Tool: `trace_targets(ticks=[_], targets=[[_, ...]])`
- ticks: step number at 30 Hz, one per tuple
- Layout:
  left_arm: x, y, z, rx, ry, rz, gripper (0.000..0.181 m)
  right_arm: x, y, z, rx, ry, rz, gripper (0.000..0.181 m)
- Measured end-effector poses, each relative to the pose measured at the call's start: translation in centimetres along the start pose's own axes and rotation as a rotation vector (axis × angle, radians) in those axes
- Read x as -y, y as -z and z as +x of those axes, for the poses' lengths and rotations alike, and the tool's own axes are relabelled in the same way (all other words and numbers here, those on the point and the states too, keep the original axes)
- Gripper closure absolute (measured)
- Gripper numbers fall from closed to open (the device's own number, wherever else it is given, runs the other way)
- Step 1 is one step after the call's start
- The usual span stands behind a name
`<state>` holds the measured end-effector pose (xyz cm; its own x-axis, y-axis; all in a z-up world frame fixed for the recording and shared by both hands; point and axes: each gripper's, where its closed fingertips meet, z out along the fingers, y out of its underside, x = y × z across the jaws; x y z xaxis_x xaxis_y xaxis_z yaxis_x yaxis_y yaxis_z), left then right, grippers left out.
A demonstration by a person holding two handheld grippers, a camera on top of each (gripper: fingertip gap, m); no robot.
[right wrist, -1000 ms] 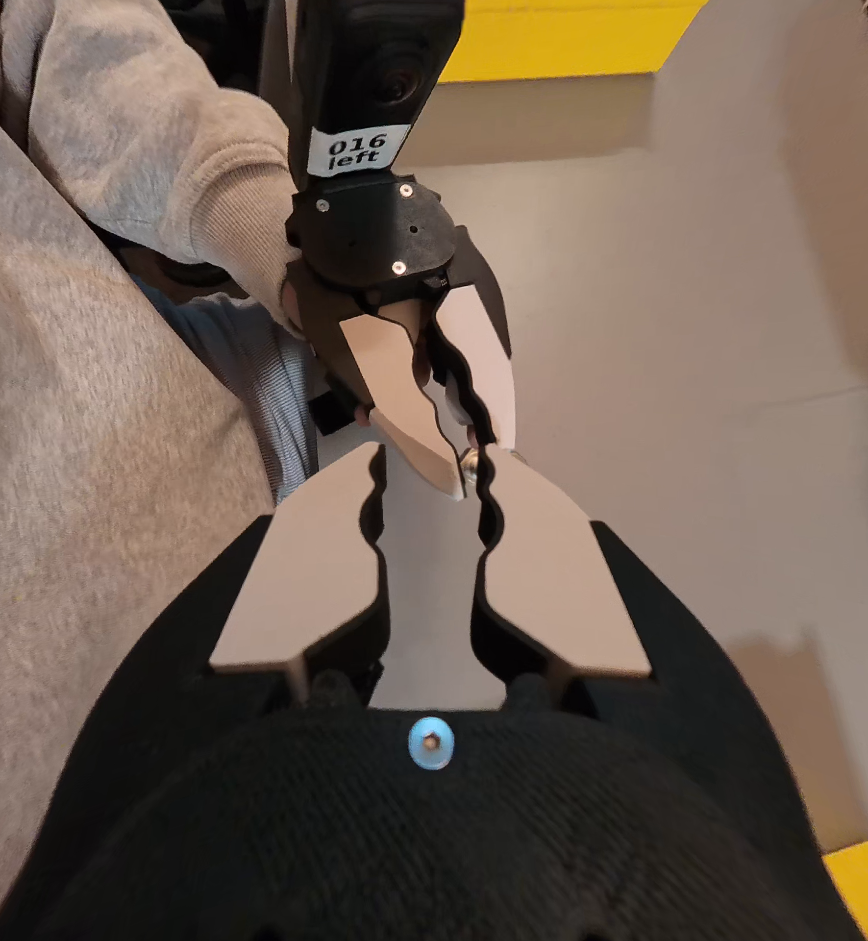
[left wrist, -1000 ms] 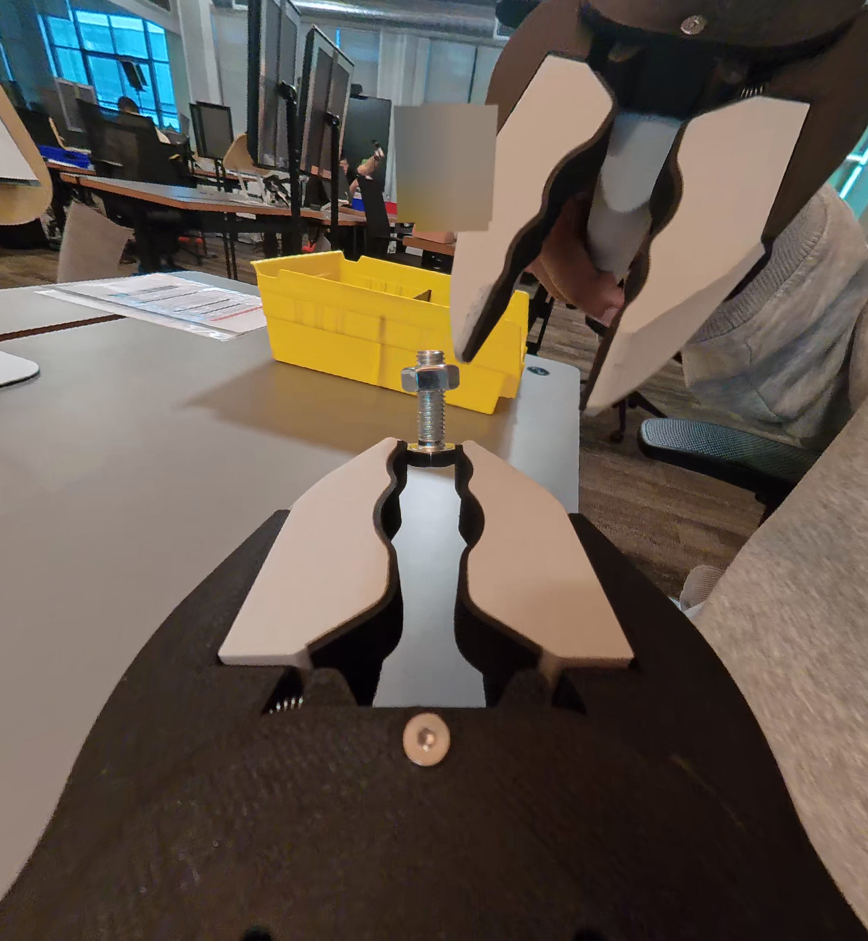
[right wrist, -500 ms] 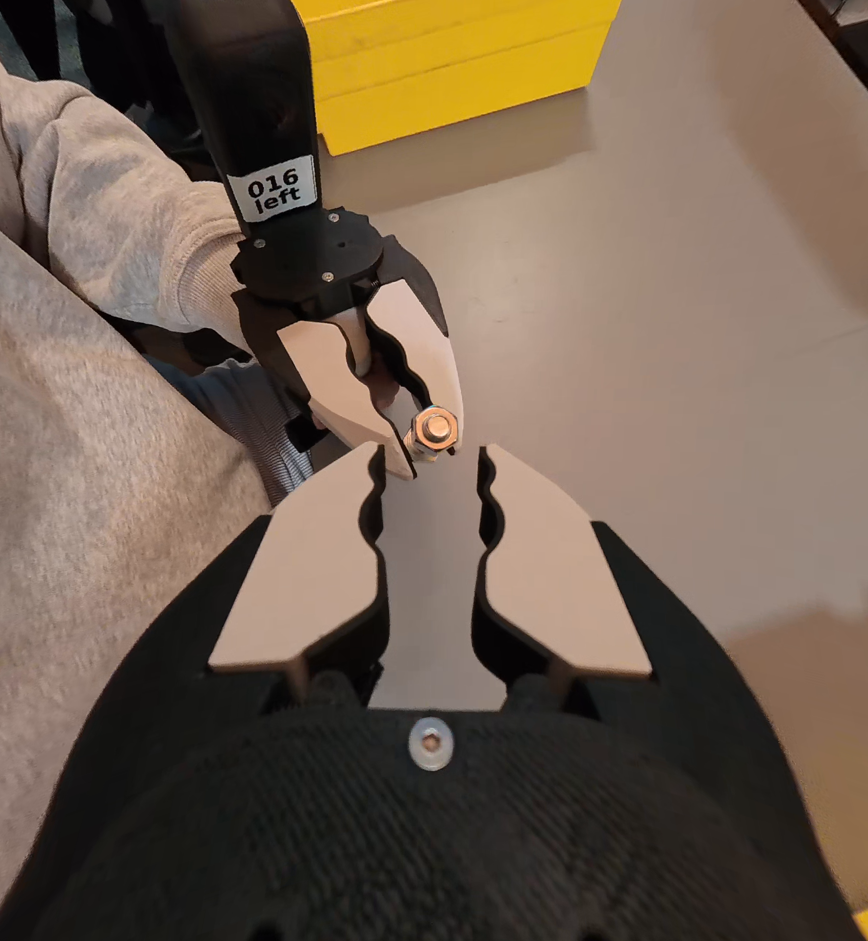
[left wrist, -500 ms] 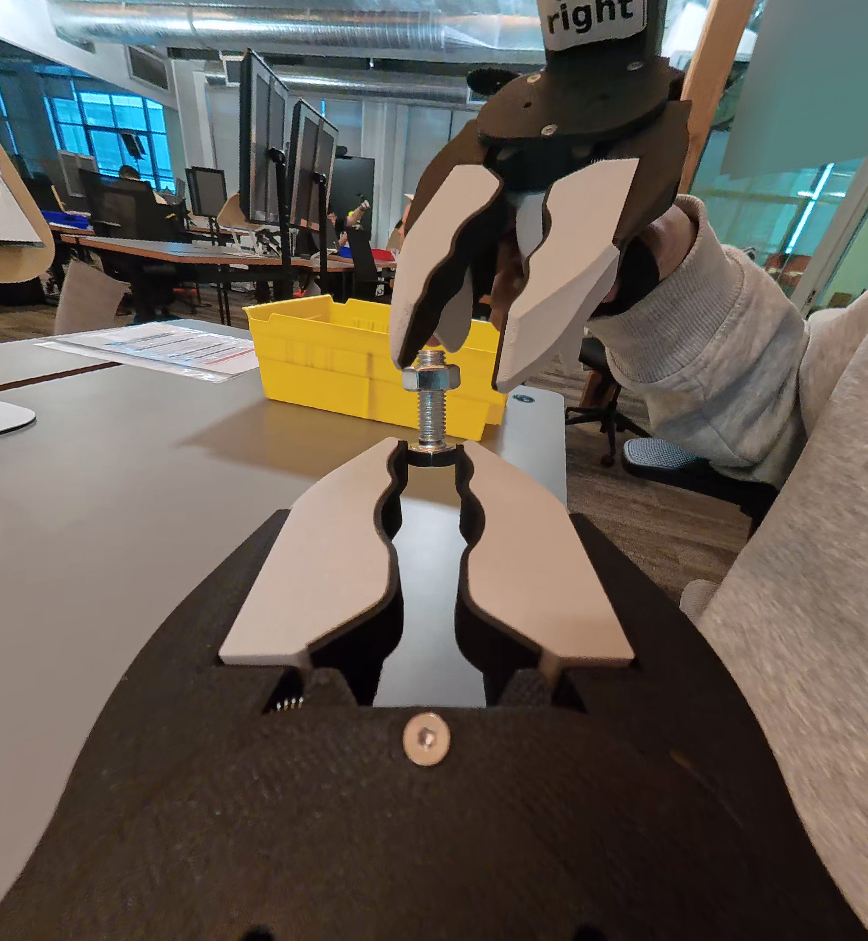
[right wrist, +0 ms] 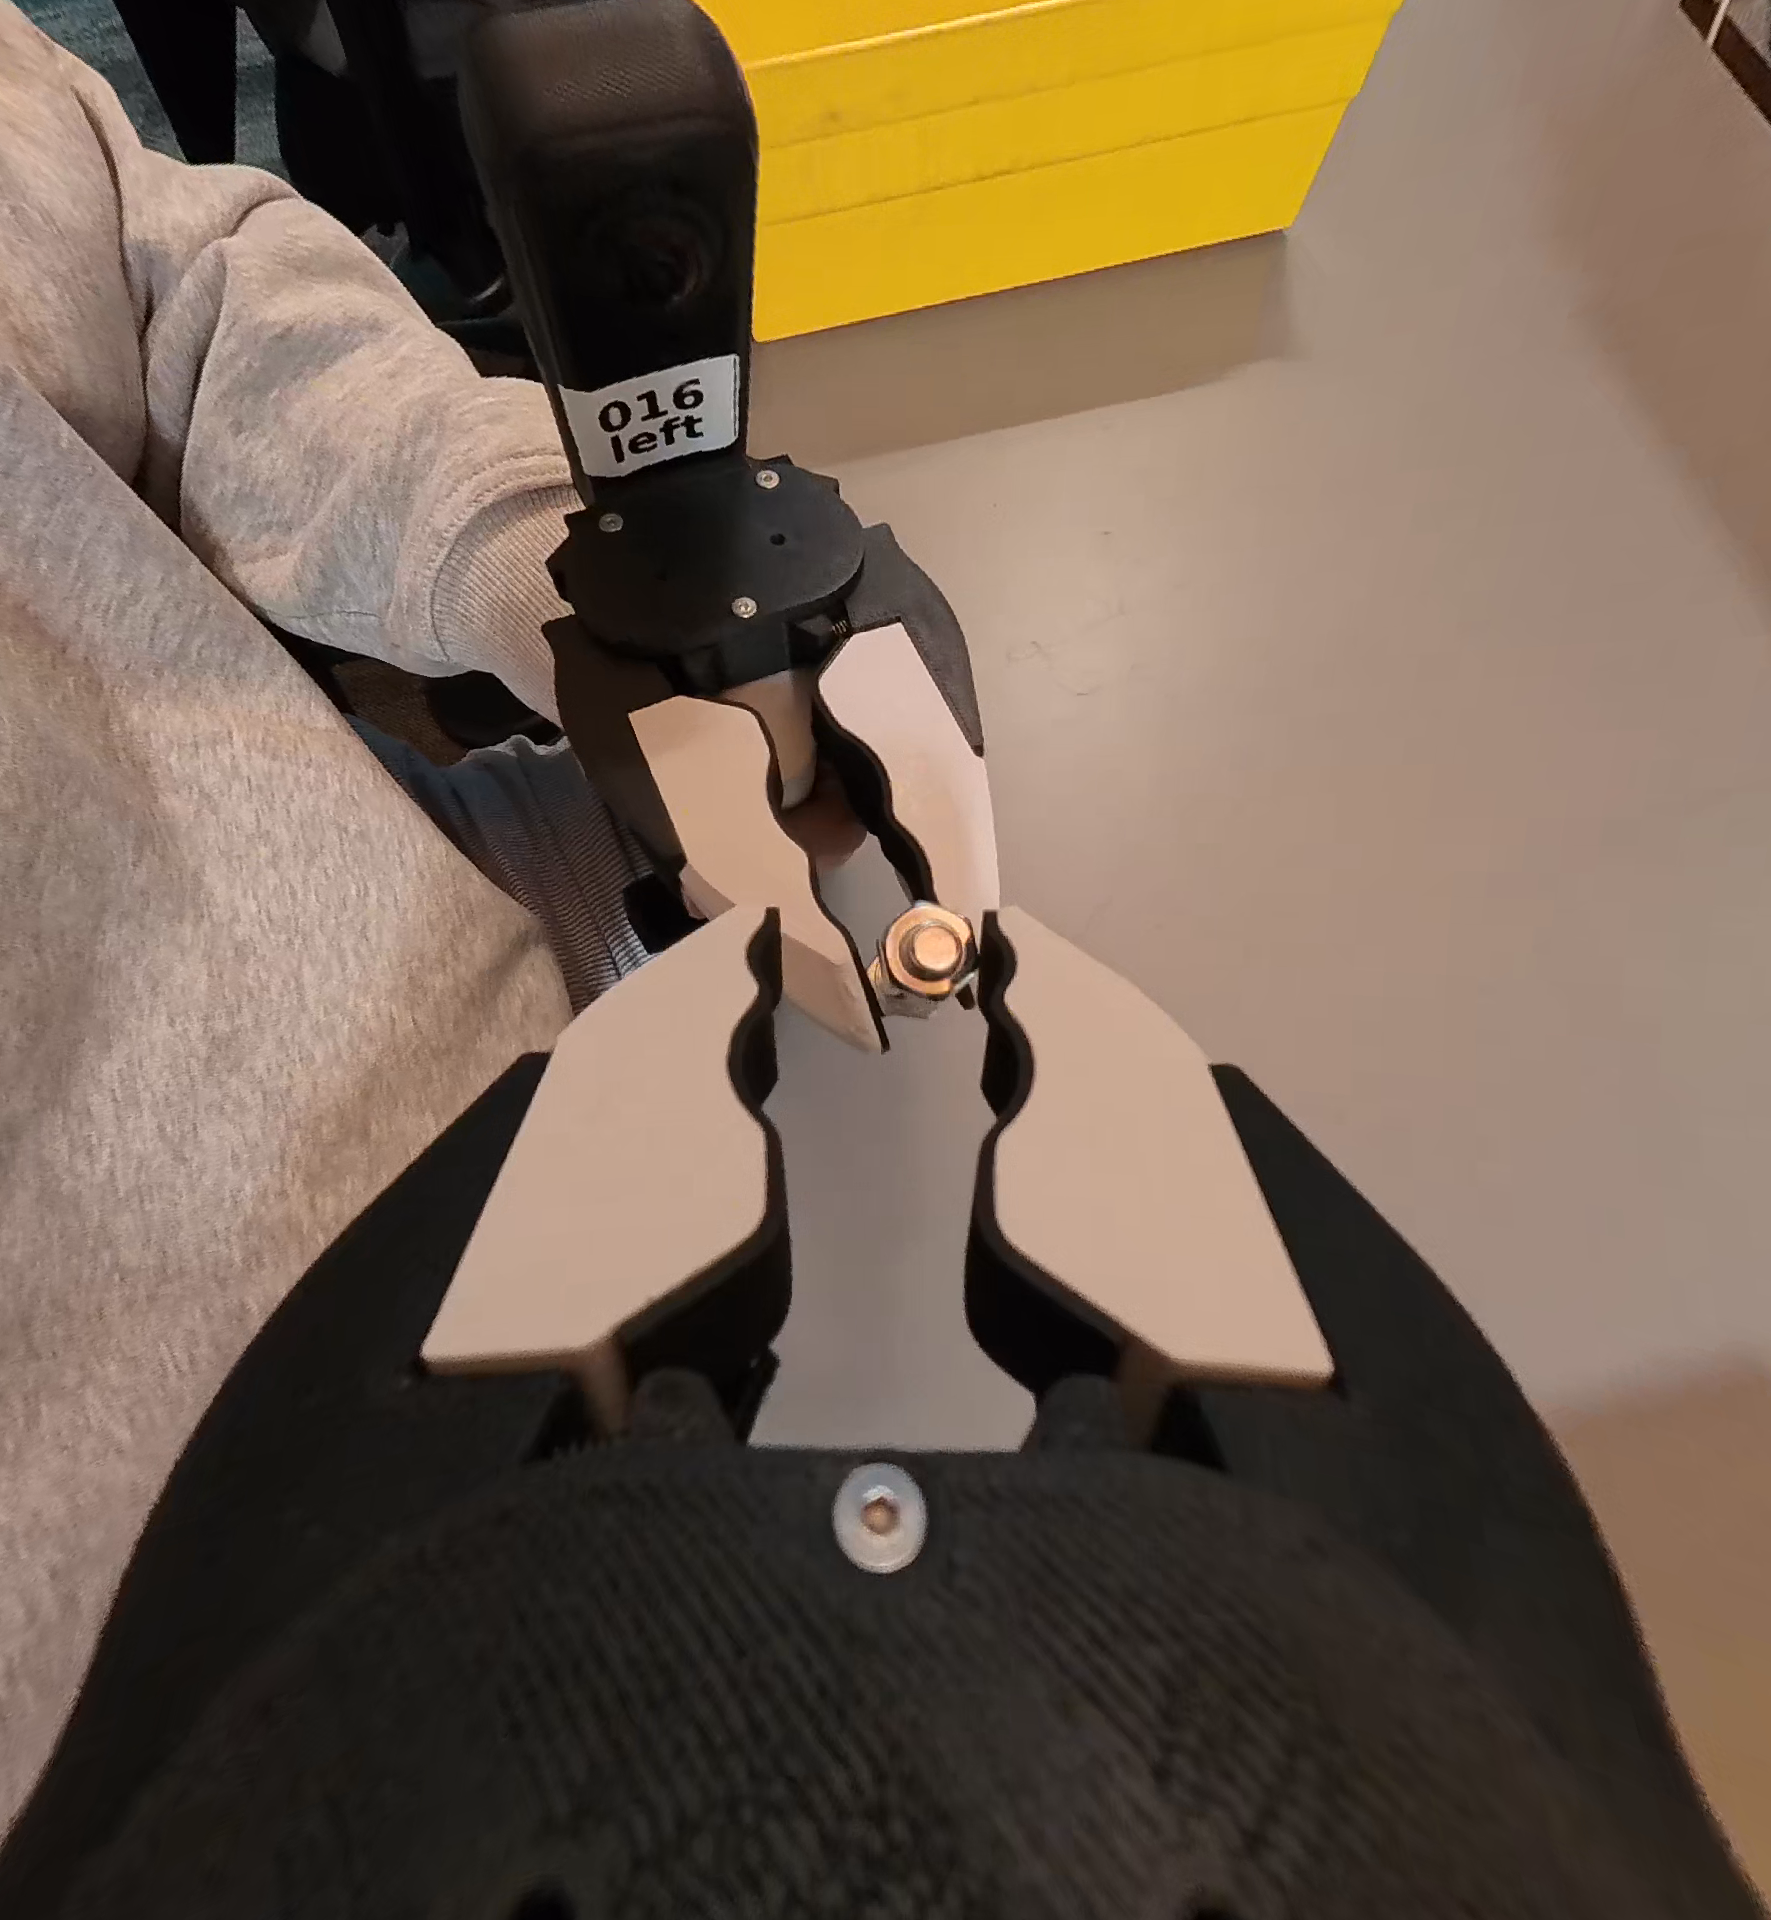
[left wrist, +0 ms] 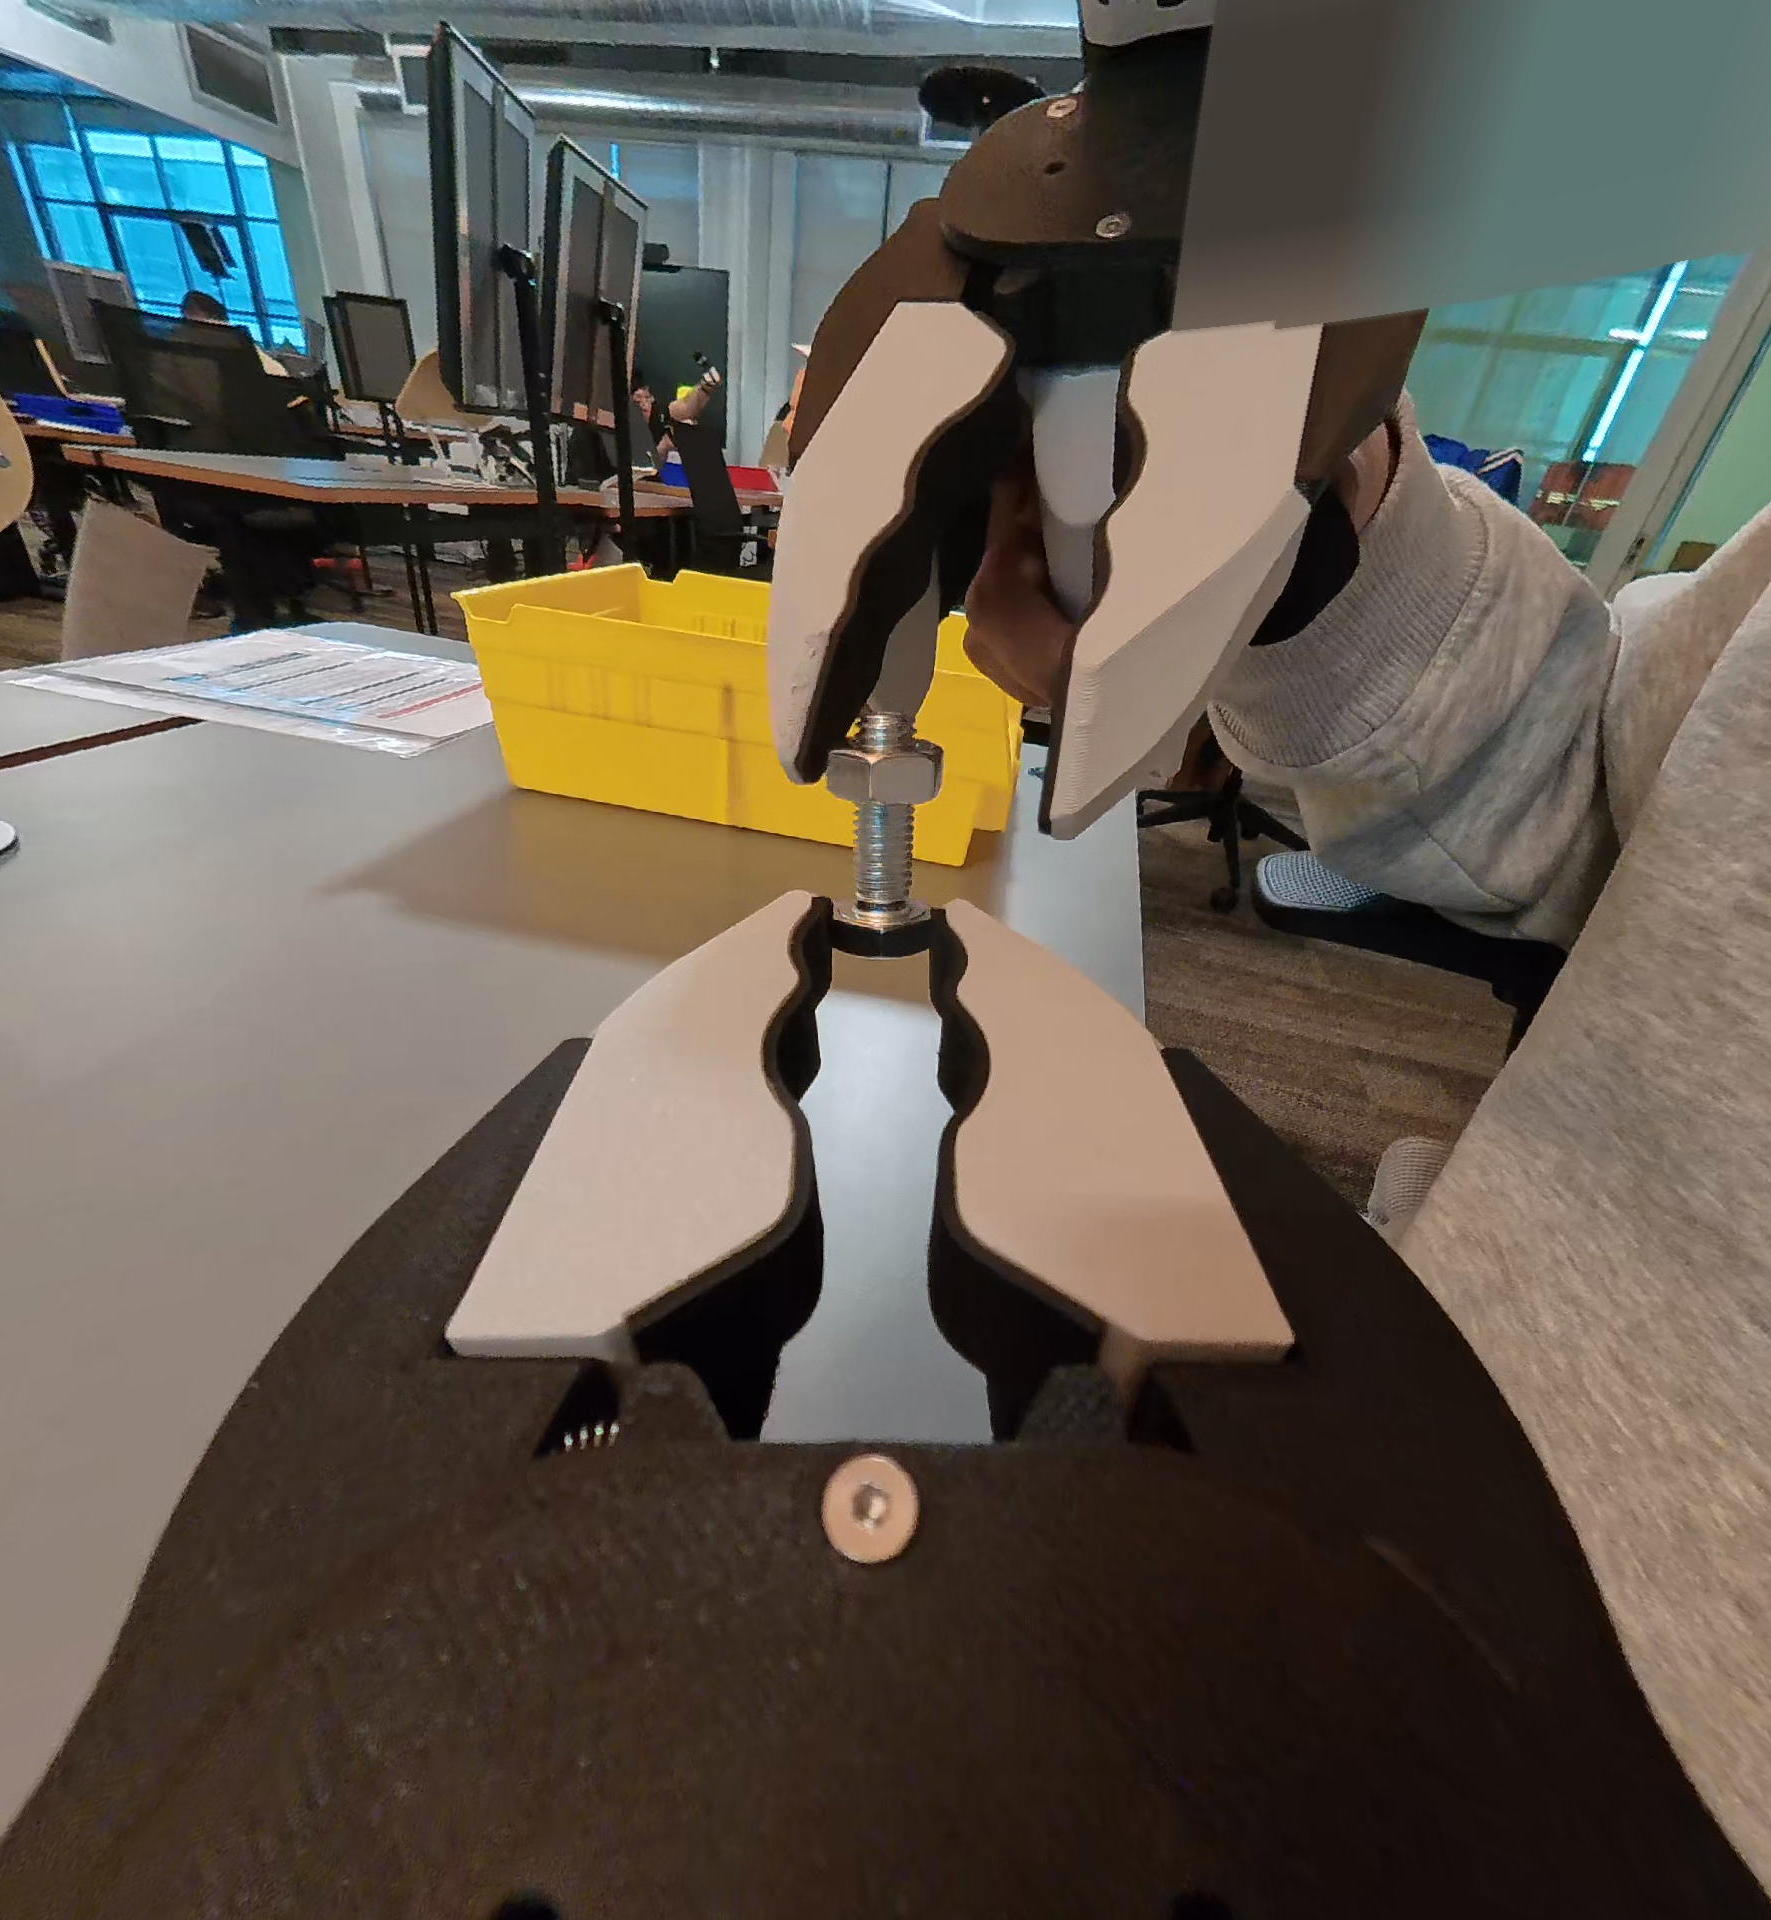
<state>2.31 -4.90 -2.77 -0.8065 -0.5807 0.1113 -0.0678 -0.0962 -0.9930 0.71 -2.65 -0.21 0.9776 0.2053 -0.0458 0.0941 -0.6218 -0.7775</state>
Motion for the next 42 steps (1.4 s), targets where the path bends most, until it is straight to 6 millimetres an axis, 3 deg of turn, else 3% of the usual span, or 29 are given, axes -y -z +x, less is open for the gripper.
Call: trace_targets(ticks=[9, 17, 25, 30, 34, 42], targets=[[0.4, 0.1, 0.4, -0.022, -0.002, 0.014, 0.163, 0.6, 0.0, -0.3, -0.022, 0.05, 0.026, 0.146], [0.8, 0.4, -0.2, 0.003, 0.0, 0.032, 0.163, 1.3, 1.5, 0.8, -0.089, 0.044, 0.061, 0.151], [1.0, 0.4, 0.2, -0.003, -0.037, 0.03, 0.163, 0.4, 0.5, 1.0, -0.108, 0.058, 0.019, 0.152], [1.1, 0.4, 0.2, -0.004, -0.038, 0.034, 0.163, 0.0, 1.0, 1.5, -0.106, 0.031, 0.004, 0.151], [1.0, 0.4, 0.2, -0.004, -0.041, 0.029, 0.163, -0.2, 1.7, 3.1, -0.177, 0.006, 0.012, 0.155], [0.5, 0.3, 0.0, 0.011, -0.046, 0.003, 0.163, 0.6, 1.5, 1.4, -0.097, 0.012, 0.054, 0.151]])
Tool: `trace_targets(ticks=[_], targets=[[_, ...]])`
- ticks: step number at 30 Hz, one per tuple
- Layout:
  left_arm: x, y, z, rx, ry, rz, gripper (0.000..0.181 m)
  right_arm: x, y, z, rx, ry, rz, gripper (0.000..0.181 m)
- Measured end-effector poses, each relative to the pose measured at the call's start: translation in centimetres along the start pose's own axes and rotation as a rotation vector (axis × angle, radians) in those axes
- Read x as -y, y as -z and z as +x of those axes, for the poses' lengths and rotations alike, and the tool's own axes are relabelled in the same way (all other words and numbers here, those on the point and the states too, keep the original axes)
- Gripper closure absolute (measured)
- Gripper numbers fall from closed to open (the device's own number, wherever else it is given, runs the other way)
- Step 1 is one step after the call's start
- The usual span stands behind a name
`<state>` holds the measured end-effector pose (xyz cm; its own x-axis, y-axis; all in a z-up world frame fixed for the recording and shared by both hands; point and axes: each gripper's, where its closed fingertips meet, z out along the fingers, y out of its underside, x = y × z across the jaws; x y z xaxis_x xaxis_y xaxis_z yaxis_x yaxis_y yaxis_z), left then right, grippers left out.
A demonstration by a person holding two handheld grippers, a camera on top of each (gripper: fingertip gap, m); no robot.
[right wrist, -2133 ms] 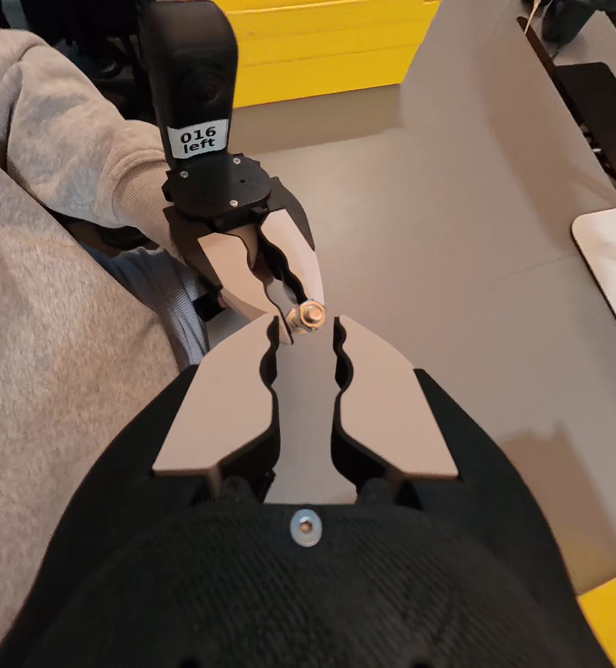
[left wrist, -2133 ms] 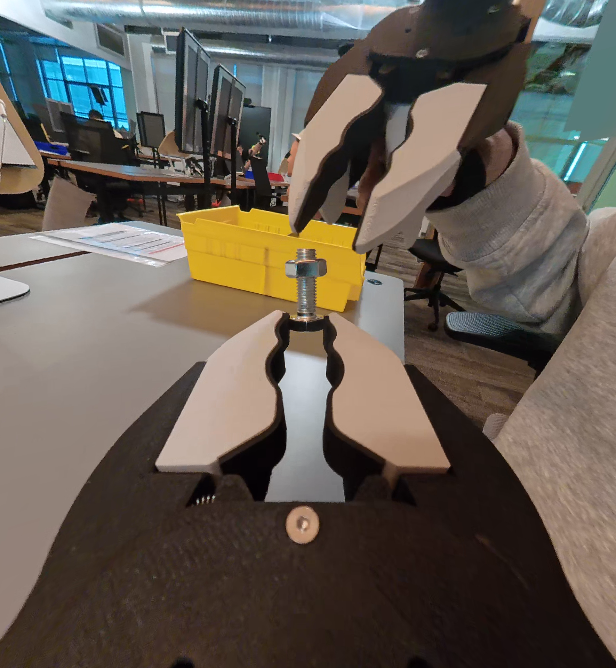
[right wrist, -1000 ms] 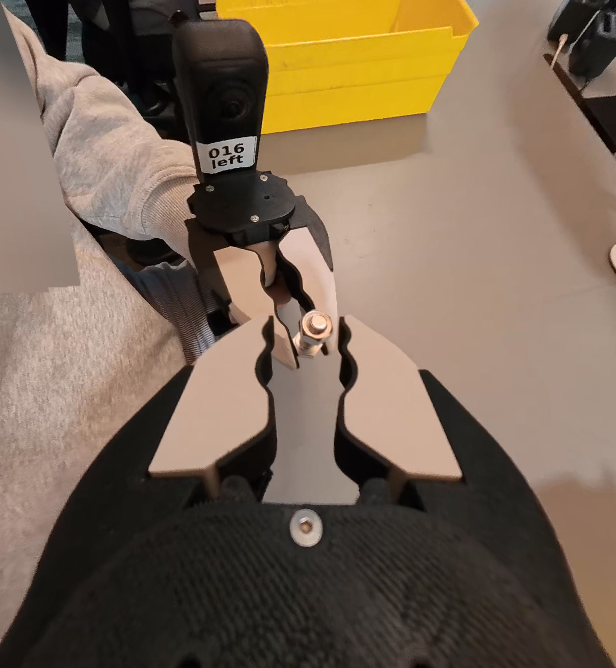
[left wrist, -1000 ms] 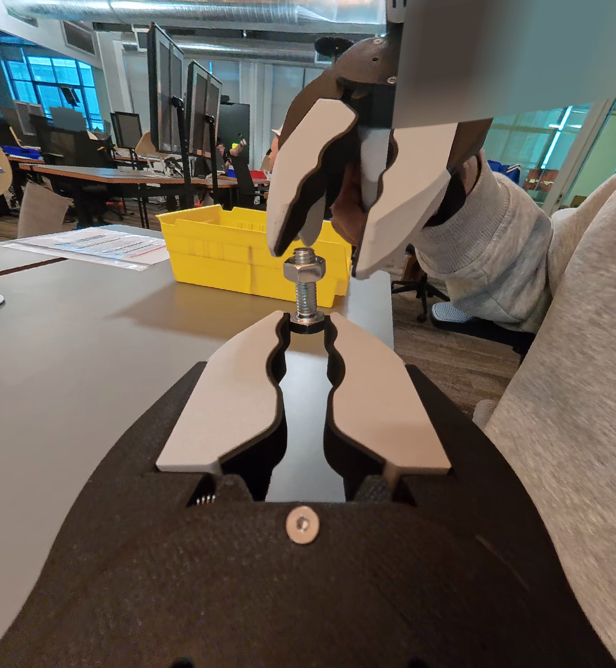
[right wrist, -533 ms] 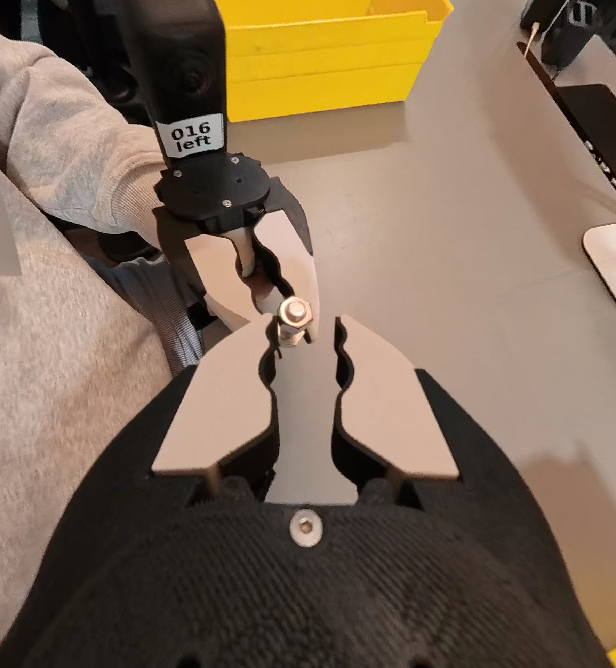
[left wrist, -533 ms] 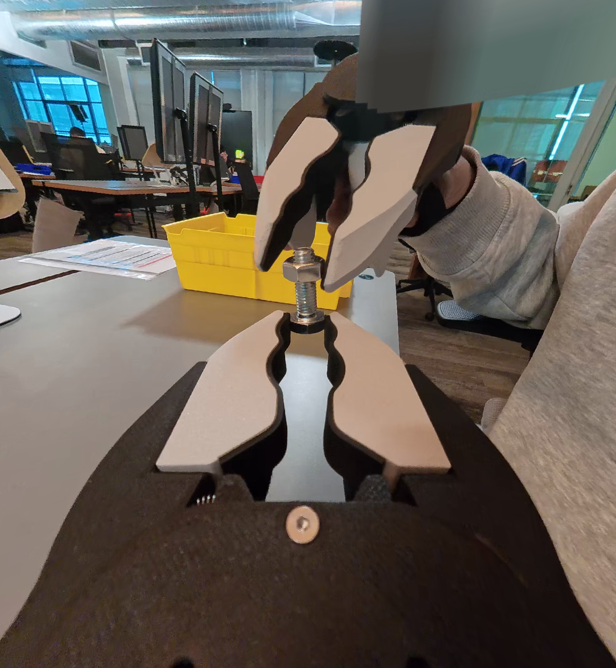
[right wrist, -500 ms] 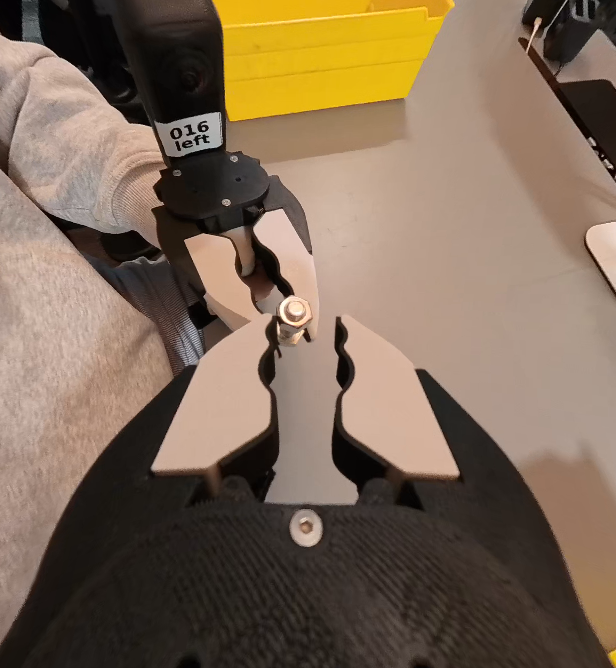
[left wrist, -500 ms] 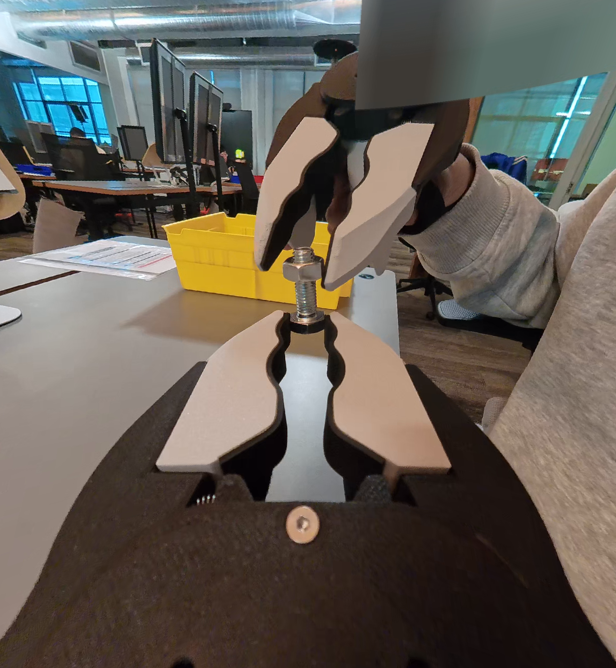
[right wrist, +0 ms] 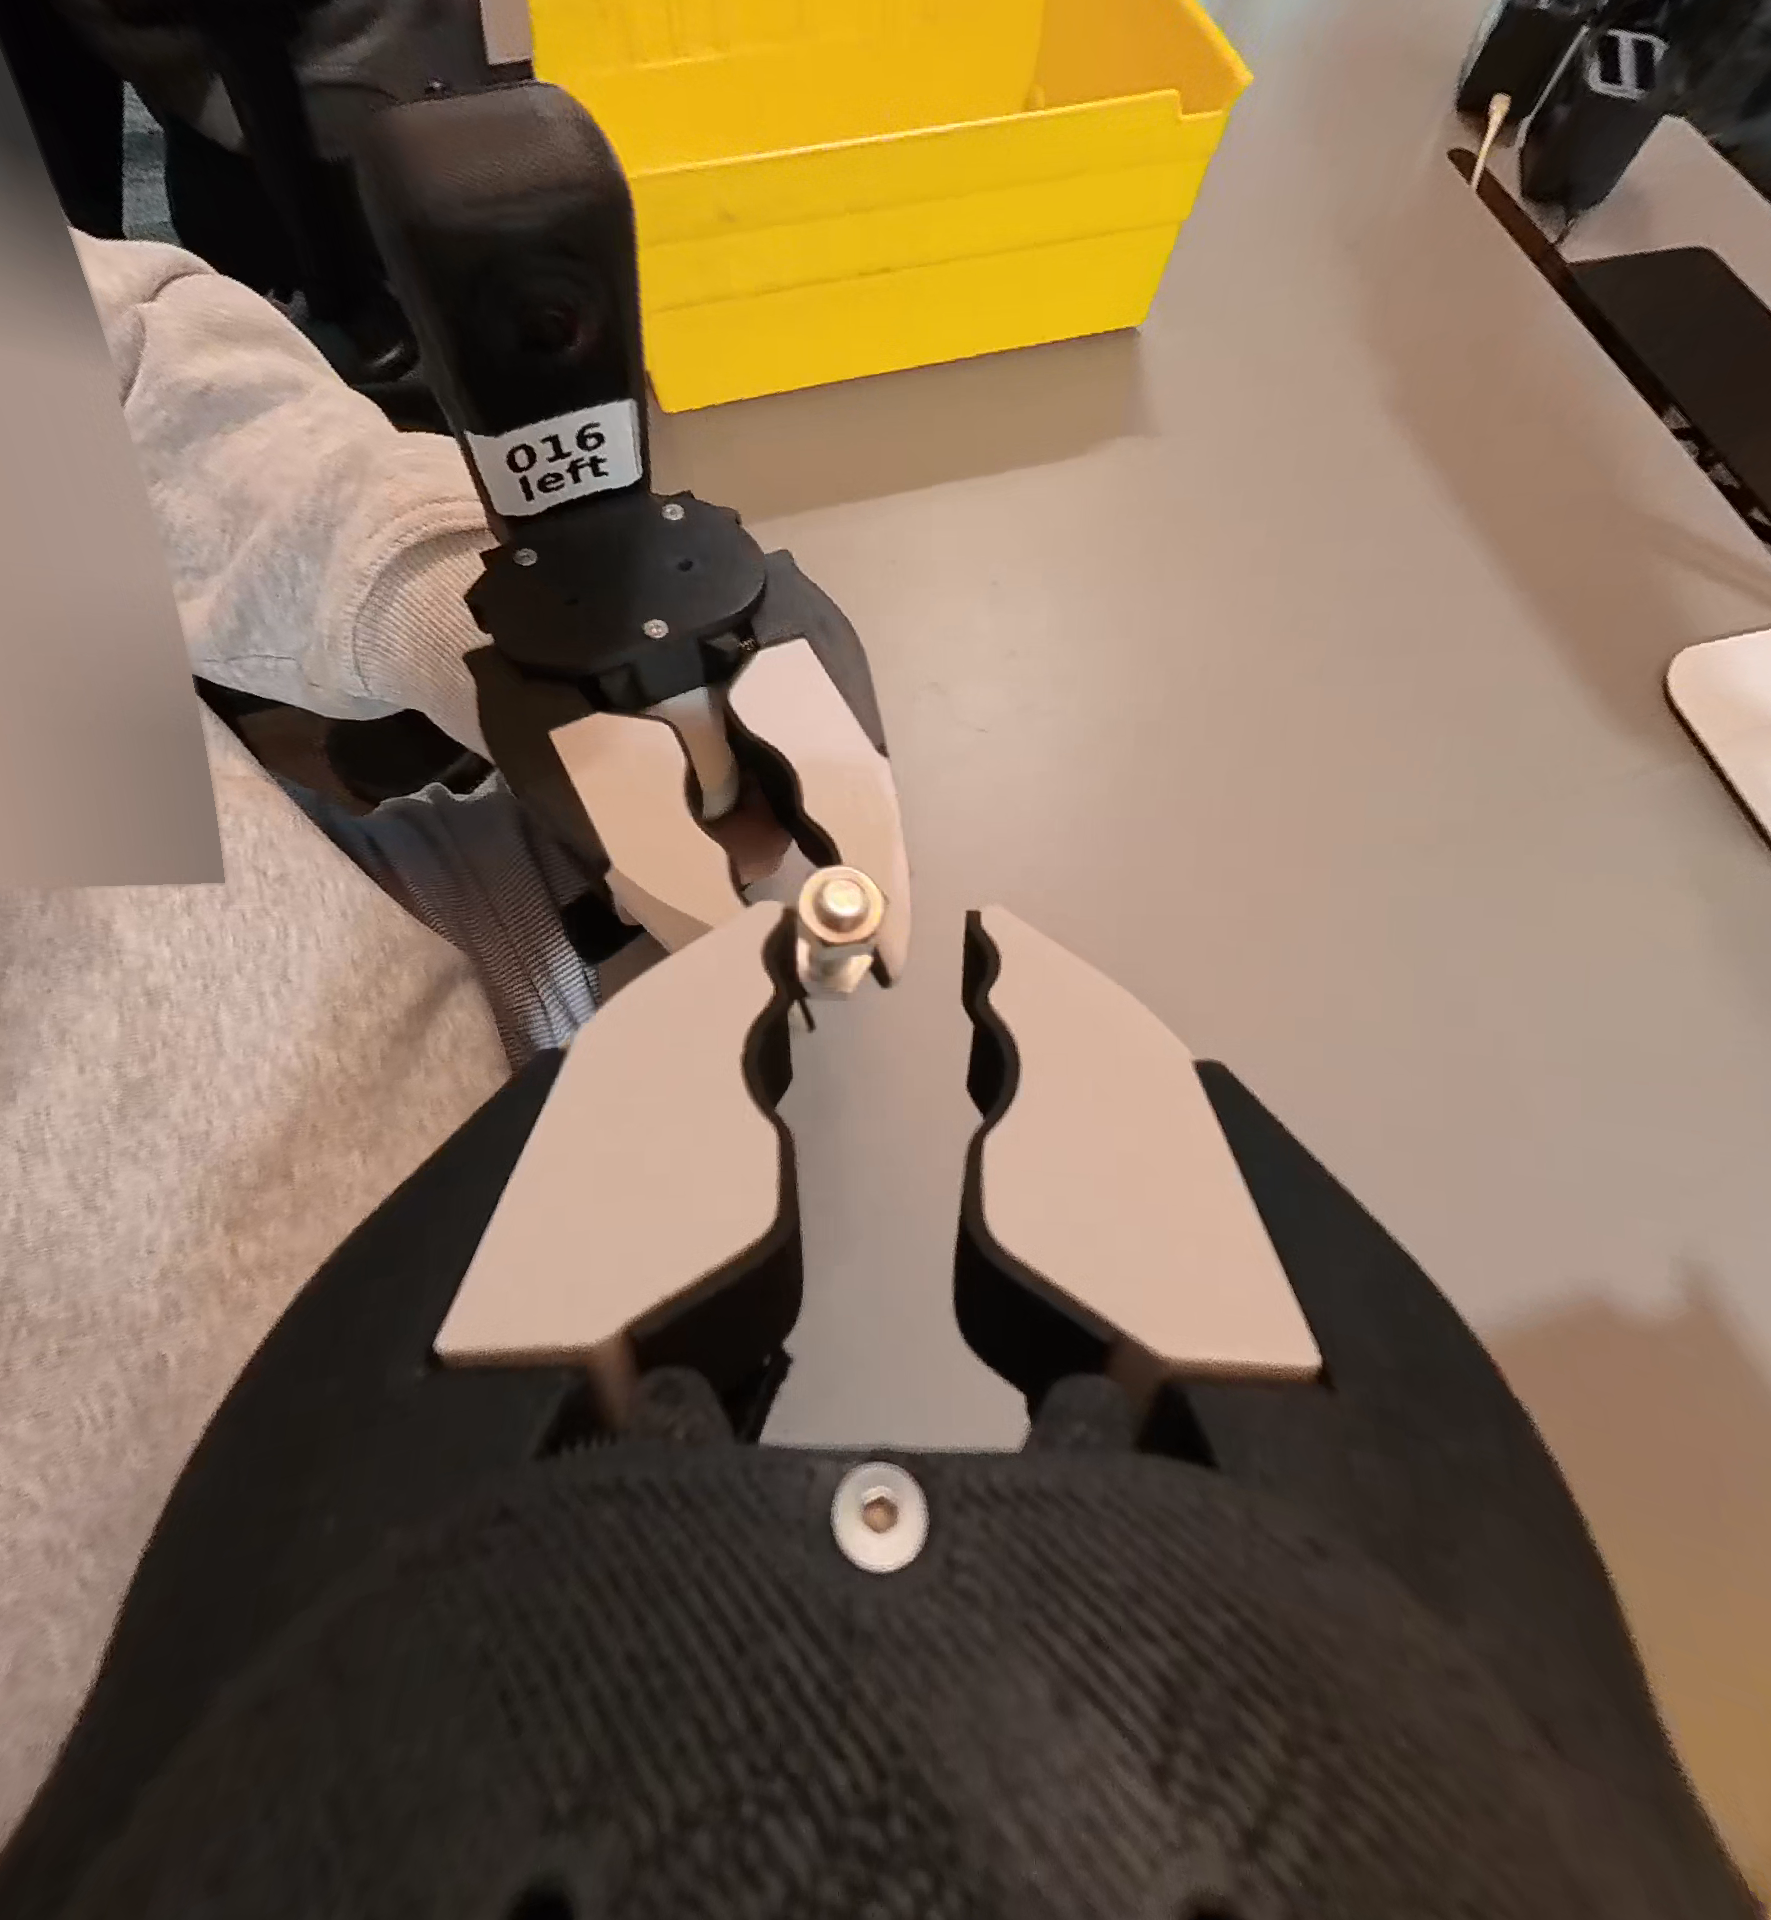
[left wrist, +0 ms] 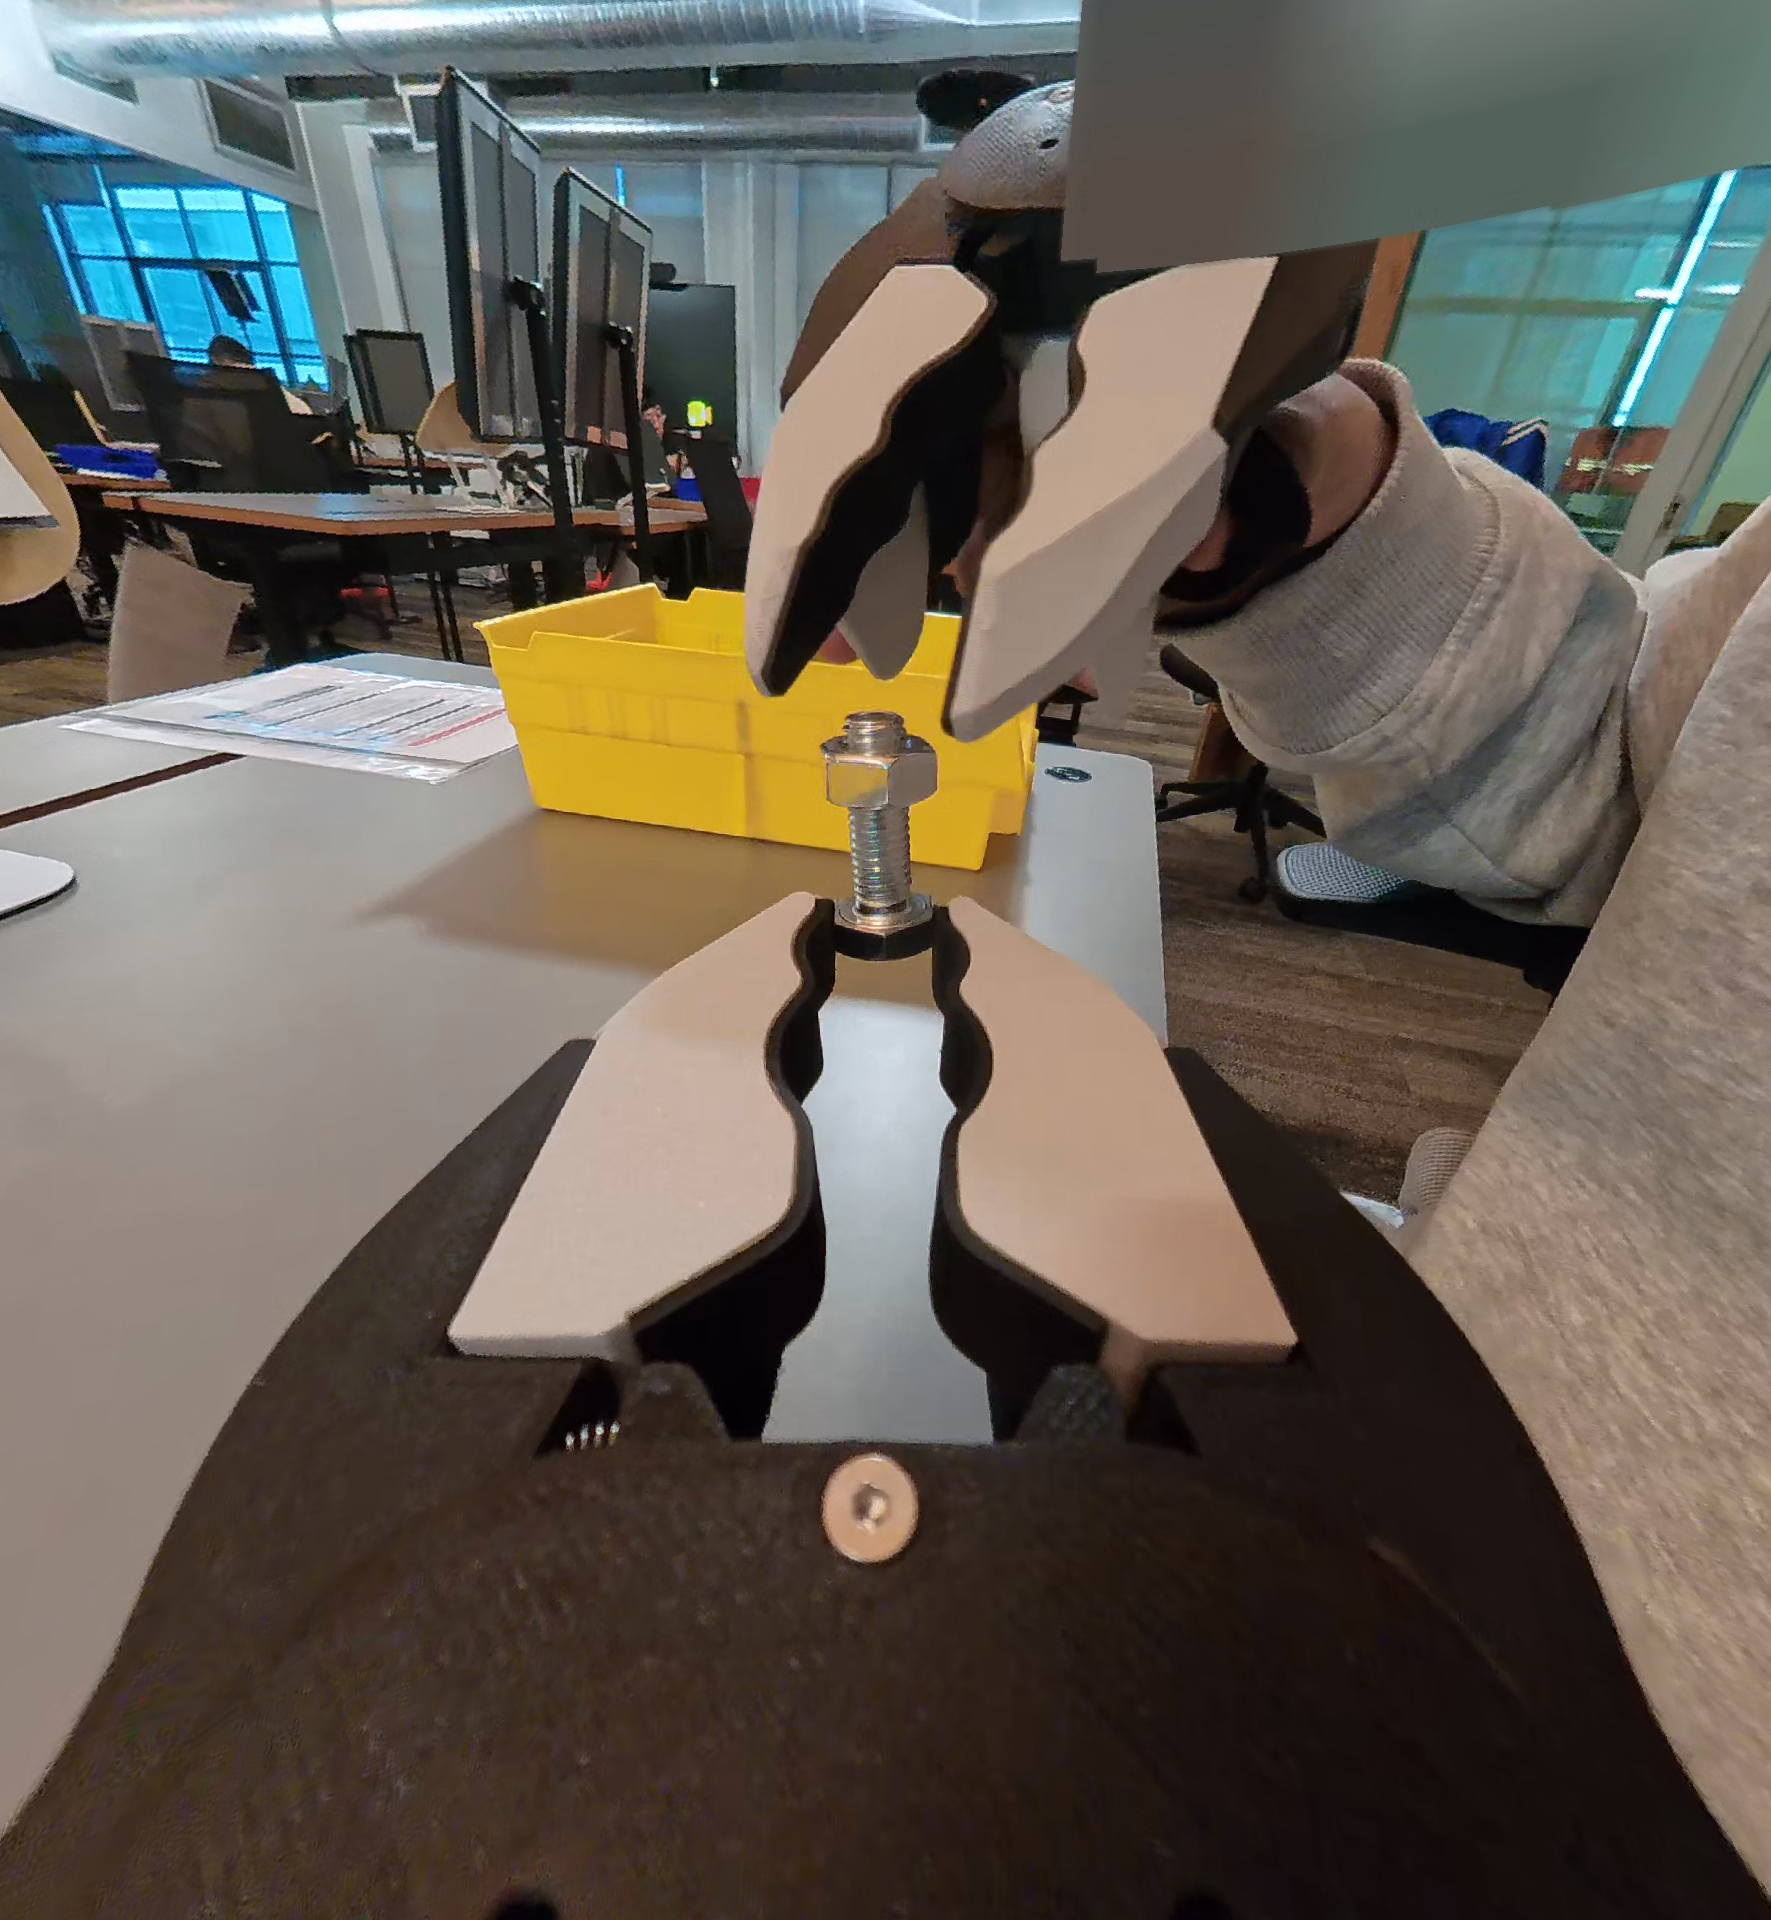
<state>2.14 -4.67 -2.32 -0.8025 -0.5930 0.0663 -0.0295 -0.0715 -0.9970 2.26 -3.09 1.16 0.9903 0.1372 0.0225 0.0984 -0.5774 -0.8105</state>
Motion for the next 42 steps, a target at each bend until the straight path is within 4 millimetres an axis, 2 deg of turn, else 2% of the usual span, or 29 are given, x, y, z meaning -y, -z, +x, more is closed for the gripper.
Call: trace_targets(ticks=[6, 11, 15, 22, 27, 32, 35, 42], targets=[[-0.2, 0.0, 0.2, 0.003, -0.028, -0.014, 0.163, -1.3, -1.2, -0.1, -0.032, 0.054, -0.075, 0.147], [-0.1, 0.1, 0.0, 0.014, -0.027, -0.012, 0.163, -1.6, -0.8, 0.6, -0.044, 0.038, -0.08, 0.145], [-0.1, 0.1, 0.0, 0.015, -0.034, -0.012, 0.163, -1.9, -0.3, 1.8, -0.091, 0.026, -0.09, 0.15], [-0.3, 0.1, 0.1, 0.012, -0.03, -0.021, 0.163, -1.3, 0.1, 0.5, -0.043, 0.051, -0.079, 0.147], [-0.5, 0.1, 0.2, 0.009, -0.031, -0.028, 0.163, -0.9, -0.4, -0.4, -0.014, 0.062, -0.061, 0.144], [-0.3, 0.1, 0.4, 0.0, -0.027, -0.019, 0.163, -2.4, -0.4, 1.2, -0.096, 0.102, -0.134, 0.142], [-0.3, 0.2, 0.3, 0.003, -0.024, -0.02, 0.163, -2.3, 0.1, 1.9, -0.107, 0.068, -0.116, 0.142], [-0.6, 0.1, 0.2, 0.003, -0.019, -0.028, 0.163, -0.9, 0.0, 0.1, -0.036, 0.066, -0.054, 0.142]])
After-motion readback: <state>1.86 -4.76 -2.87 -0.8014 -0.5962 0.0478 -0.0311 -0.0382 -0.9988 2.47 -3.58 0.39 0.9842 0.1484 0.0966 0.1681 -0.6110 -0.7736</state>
